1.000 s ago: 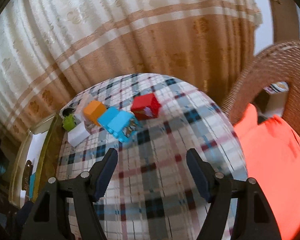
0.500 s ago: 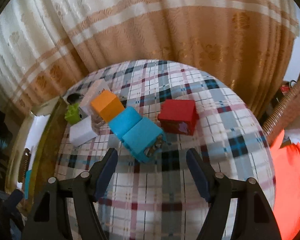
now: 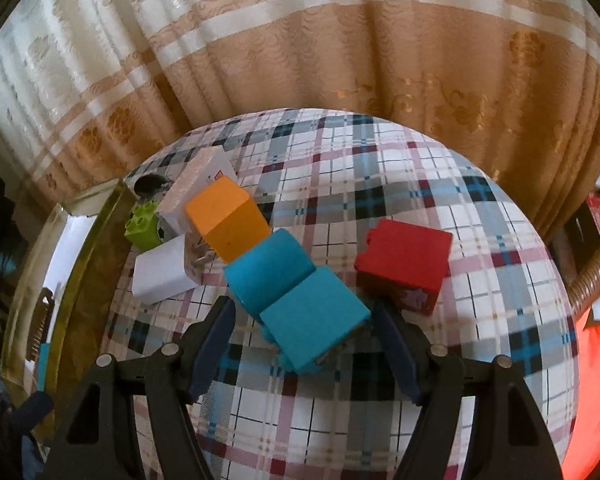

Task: Organize rigid objects
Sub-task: 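Move the right tool to the light blue square block and grasp it, then grasp the teal cylinder with the left tool while the right tool holds the blue block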

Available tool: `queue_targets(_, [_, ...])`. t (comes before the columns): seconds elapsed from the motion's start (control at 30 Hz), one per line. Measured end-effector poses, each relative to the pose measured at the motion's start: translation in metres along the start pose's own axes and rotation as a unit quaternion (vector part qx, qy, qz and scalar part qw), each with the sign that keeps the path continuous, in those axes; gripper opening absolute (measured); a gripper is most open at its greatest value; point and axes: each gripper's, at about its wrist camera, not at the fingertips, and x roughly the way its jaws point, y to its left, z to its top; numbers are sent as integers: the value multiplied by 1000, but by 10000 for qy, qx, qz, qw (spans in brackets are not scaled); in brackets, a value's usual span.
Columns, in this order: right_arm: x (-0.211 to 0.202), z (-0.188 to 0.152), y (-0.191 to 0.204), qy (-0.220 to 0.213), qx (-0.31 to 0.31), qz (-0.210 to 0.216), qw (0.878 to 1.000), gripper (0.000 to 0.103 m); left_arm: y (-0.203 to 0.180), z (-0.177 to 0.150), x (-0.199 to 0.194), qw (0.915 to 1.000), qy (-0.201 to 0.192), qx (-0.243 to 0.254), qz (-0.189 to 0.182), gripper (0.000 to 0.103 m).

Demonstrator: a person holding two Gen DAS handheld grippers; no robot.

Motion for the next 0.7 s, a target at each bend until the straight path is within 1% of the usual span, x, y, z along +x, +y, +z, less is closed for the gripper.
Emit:
queue_targets(0.03, [1,0,1,25,-39,26,10000,72,0,0,0,10000,7,-9,5,102])
queue_targets(0.1, [0,0,1,40,-74,-7,10000,58,1,1,2,10000,22,-42,-8,102])
queue_targets(0.13, [0,-1,1,55,-110,-22,9999,56,1,2,3,10000,35,-59,-17,102])
queue_targets(0.3, [-3,-5,2,101,-224,61,9997,55,0,2,5,9999,105,-129,-46,102])
queue_targets(0.4, [-8,-9,-2,93,-54,200,9997,55,-1,1,5,9999,95,-117,-43,102])
queue_targets(0.47, [-15,-12,-6,66,150,370,9992,55,-2,2,4,9999,79,-86,-14,102])
queue_targets(0.6, [-38,-24,-12,-109,327,535,9980,55,-4,4,6,9999,72,-81,-17,102])
queue_targets(0.63, [-43,-26,-14,-158,356,527,9978,55,-5,6,6,9999,72,-89,-21,102])
queue_targets(0.7, [-53,-29,-21,-300,443,384,9978,55,-5,10,7,9999,37,-149,-10,102])
